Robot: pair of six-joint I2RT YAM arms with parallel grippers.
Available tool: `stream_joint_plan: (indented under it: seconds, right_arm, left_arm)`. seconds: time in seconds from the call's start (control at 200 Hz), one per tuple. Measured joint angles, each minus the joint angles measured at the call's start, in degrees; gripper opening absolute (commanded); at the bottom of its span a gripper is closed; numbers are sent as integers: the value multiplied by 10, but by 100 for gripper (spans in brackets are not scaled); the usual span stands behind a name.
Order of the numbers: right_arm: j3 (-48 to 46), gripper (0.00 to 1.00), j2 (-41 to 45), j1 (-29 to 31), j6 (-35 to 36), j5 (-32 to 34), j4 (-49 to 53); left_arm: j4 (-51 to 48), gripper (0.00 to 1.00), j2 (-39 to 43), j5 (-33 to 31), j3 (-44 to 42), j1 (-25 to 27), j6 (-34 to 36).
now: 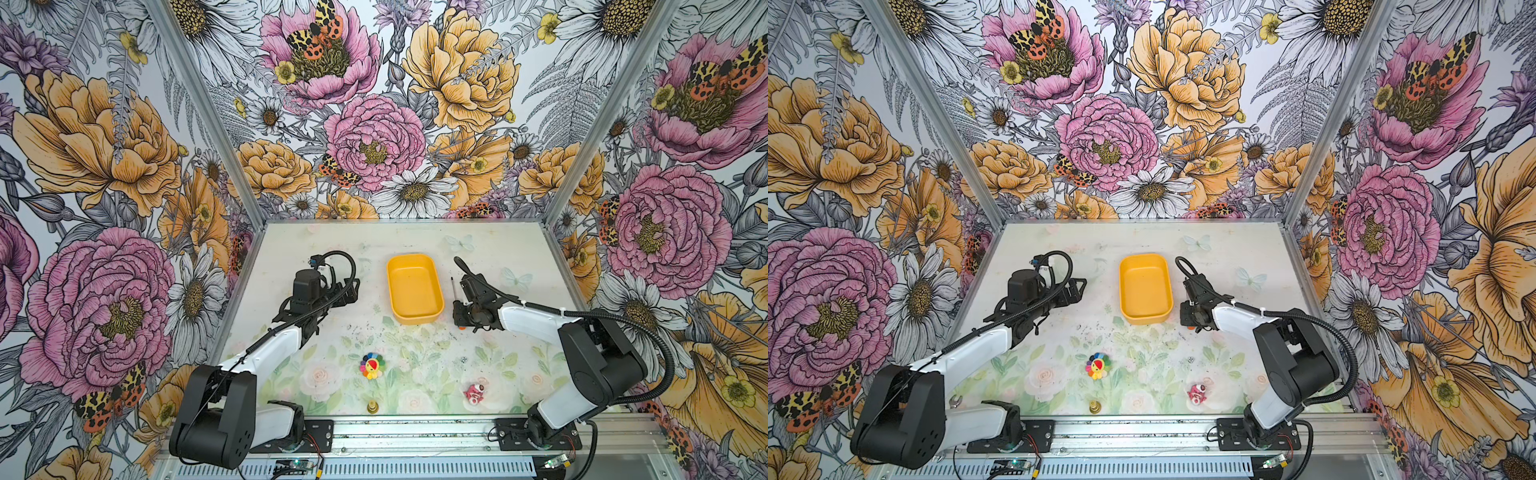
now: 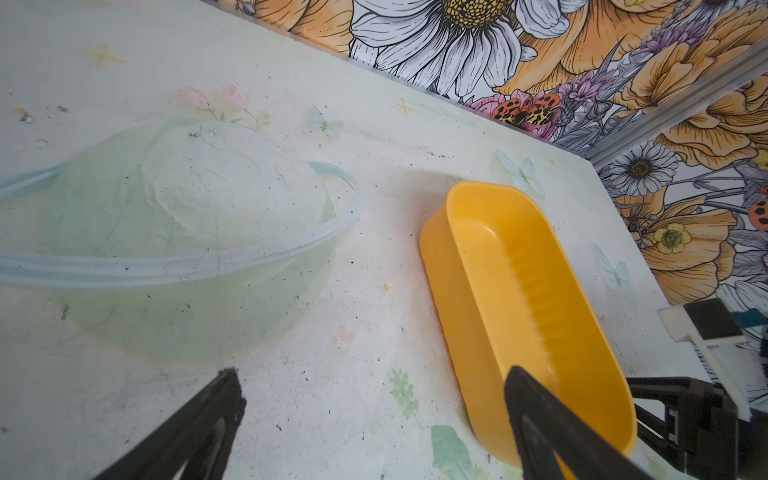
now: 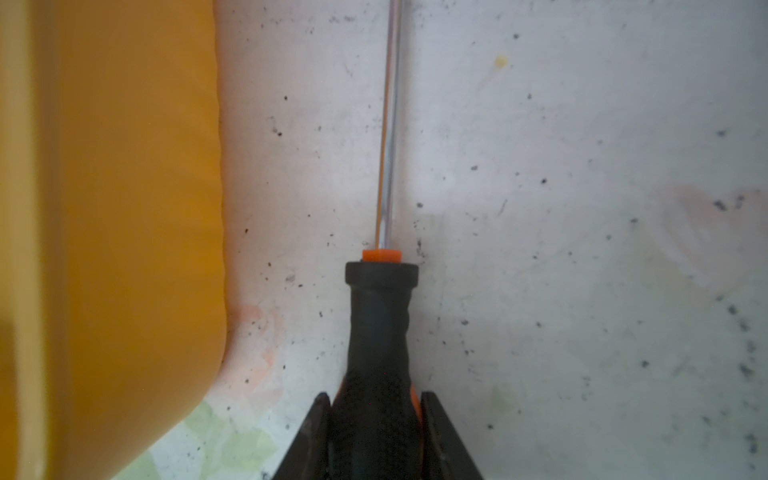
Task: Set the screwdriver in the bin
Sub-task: 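Lift the screwdriver with the right gripper and carry it over the yellow bin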
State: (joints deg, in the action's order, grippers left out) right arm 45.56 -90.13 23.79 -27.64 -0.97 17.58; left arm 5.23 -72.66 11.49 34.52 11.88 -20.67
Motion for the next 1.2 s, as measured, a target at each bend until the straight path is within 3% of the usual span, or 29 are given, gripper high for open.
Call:
stream_joint_plan:
  seconds: [0.3, 0.495, 0.806, 1.196]
  right_arm:
    - [26, 0, 155, -27, -26, -8, 26]
    - [120, 0, 168, 15, -53, -3, 28]
    - [219, 0, 74, 126, -68, 49, 24]
    - [252, 0, -53, 160, -110, 68, 70]
  left_arm:
    - [-5, 99, 0, 2, 0, 0, 0]
    - [-9, 99, -1, 14, 4, 0, -3]
    - [-30, 99, -14, 41, 34, 0, -4]
    - [-72, 99, -38, 67, 56, 0, -4]
